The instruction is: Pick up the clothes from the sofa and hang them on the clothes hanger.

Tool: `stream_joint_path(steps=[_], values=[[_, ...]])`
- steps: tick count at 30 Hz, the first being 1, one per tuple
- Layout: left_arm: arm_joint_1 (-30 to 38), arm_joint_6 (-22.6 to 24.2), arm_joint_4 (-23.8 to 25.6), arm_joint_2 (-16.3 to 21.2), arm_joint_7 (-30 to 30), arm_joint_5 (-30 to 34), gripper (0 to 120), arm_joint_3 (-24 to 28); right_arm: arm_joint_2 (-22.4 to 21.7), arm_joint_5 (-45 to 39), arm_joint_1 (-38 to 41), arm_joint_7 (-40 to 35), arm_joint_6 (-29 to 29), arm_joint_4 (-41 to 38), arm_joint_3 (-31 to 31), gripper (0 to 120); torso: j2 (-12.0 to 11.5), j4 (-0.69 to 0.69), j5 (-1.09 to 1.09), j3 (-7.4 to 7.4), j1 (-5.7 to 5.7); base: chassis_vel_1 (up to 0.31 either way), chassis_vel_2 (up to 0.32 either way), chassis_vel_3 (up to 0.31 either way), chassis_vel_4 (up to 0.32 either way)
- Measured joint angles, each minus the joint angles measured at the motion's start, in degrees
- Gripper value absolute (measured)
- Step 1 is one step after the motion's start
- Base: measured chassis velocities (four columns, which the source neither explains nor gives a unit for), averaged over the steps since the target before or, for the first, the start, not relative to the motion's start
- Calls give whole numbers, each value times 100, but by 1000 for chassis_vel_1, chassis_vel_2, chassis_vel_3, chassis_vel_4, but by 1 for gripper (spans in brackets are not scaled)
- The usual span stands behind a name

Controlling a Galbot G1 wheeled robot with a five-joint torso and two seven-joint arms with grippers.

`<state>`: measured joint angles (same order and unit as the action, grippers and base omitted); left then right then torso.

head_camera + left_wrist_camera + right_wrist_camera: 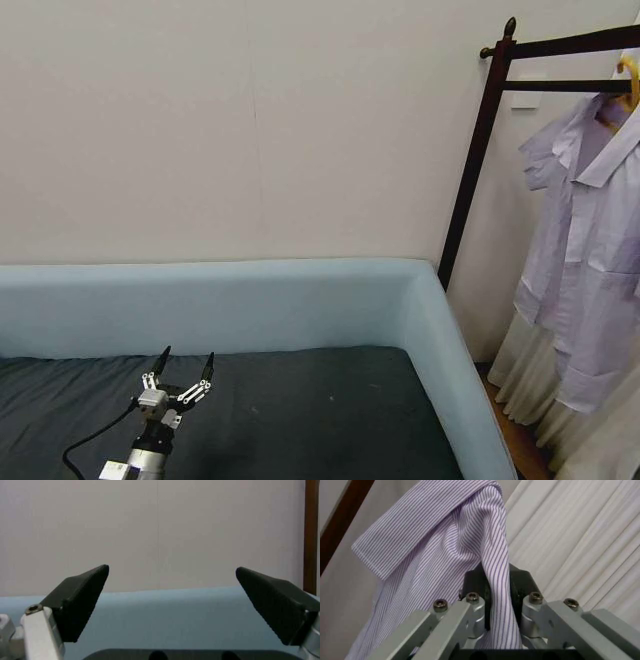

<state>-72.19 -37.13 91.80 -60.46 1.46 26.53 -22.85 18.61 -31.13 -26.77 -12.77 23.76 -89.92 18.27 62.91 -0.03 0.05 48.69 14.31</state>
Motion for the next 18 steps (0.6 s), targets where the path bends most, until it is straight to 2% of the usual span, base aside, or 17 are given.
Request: stream_joint_path(steps=[11, 18], values=[[110, -1, -147, -13, 73, 7, 100, 71, 269, -334, 312, -112, 133, 181, -219, 7, 0, 1, 1, 0, 0, 0, 0, 0, 0], [186, -4, -250, -56, 93, 9, 100, 114, 530, -314, 885, -92, 73, 462, -652, 7, 0, 1, 1, 0, 0, 0, 0, 0, 0]])
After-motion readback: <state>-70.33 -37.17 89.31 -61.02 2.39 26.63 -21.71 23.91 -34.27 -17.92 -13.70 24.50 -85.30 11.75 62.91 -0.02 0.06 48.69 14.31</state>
